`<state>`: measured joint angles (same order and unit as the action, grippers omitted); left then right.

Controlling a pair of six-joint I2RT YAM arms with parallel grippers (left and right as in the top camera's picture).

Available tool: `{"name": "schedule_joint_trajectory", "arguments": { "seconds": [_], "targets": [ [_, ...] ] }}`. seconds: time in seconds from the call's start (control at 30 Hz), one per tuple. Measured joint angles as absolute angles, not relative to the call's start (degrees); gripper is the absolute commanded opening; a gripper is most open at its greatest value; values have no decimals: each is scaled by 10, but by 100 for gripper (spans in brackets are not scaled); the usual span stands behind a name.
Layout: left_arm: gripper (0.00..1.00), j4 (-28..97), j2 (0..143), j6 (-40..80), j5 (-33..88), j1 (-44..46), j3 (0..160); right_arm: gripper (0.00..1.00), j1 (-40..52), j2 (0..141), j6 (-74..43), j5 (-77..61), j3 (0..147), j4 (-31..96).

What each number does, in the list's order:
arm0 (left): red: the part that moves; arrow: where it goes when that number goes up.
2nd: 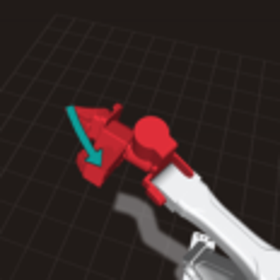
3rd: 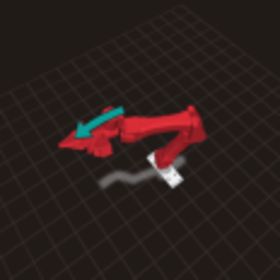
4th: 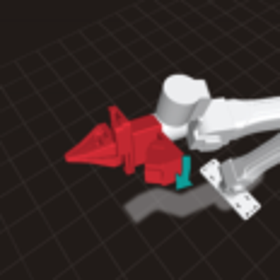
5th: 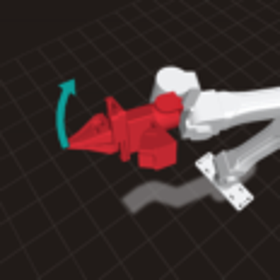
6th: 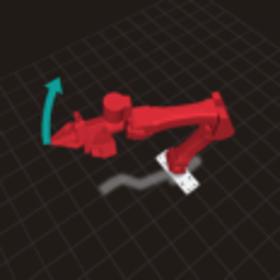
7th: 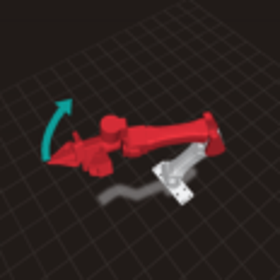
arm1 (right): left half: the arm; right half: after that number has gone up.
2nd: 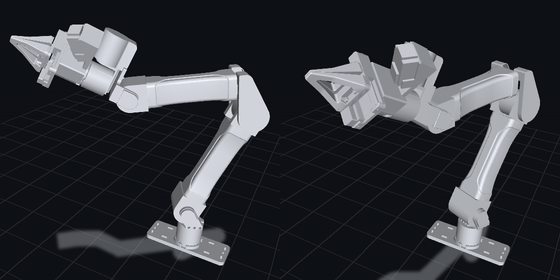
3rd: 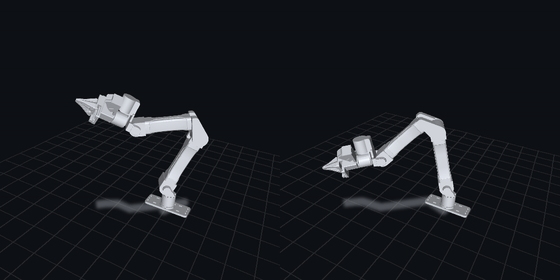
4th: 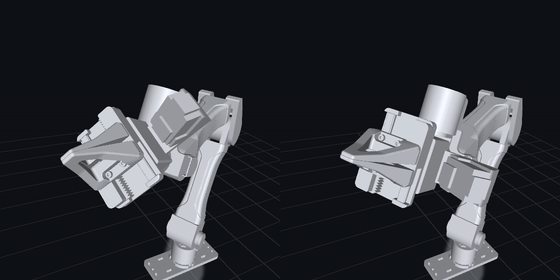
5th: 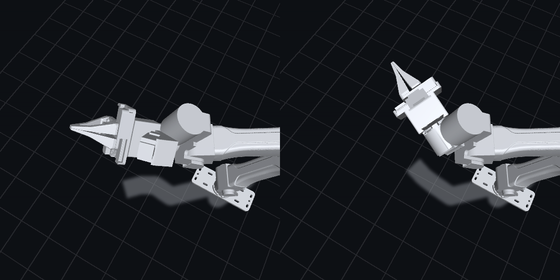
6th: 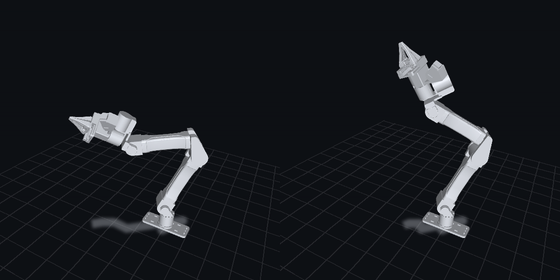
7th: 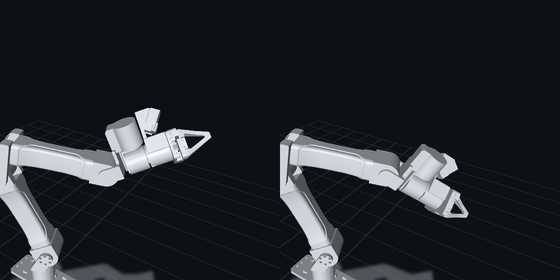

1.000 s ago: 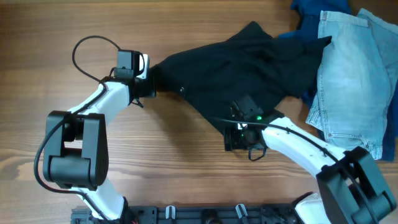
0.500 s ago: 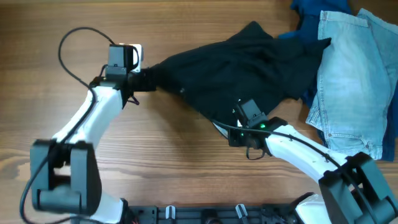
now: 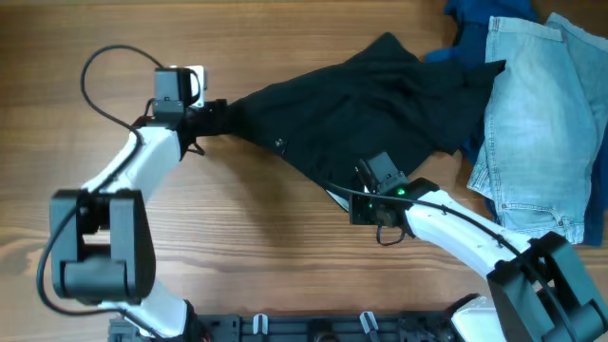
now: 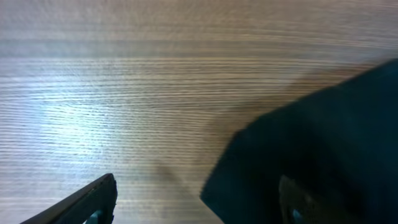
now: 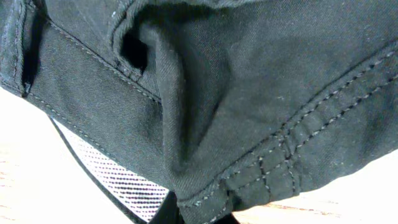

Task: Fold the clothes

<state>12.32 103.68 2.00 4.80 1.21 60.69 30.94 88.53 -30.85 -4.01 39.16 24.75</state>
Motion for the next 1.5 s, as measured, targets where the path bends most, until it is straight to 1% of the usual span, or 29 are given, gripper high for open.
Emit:
{"name": "schedule_joint_trajectory", "arguments": {
  "seconds": [0.2,0.27,0.63,0.73,0.77,0.8,0.83,0.87,0.9,1.13,1.27,1.4,1.5],
  "targets": [
    [79,86,1070,20,133,-8,607,4,309,885,-310,-40,392,249],
    [80,74,1079,20,160,-8,607,4,309,885,-310,-40,392,251],
    [84,71,1103,20,228,-8,607,4,309,885,-312,-40,393,254],
    [82,62,1116,24,244,-8,611,4,309,885,-312,-40,393,255],
    [77,60,1119,24,250,-8,613,4,309,885,-312,-40,393,255],
    [46,58,1124,24,258,-8,617,4,309,885,-312,-40,393,255],
    [24,57,1128,25,262,-7,619,4,309,885,-312,-40,393,255],
    [7,56,1131,28,265,-7,621,4,309,885,-312,-40,393,255],
    [4,58,1136,29,267,-7,620,4,309,885,-312,-40,393,255],
    [4,65,1147,54,274,-7,620,5,309,885,-312,-40,393,252],
    [4,93,1127,63,273,-6,617,4,309,888,-311,-40,402,263],
    [4,142,1028,66,262,-5,611,4,309,885,-292,-37,455,329],
    [4,189,870,68,218,-2,611,4,301,849,-266,-36,536,395]
  ]
}}
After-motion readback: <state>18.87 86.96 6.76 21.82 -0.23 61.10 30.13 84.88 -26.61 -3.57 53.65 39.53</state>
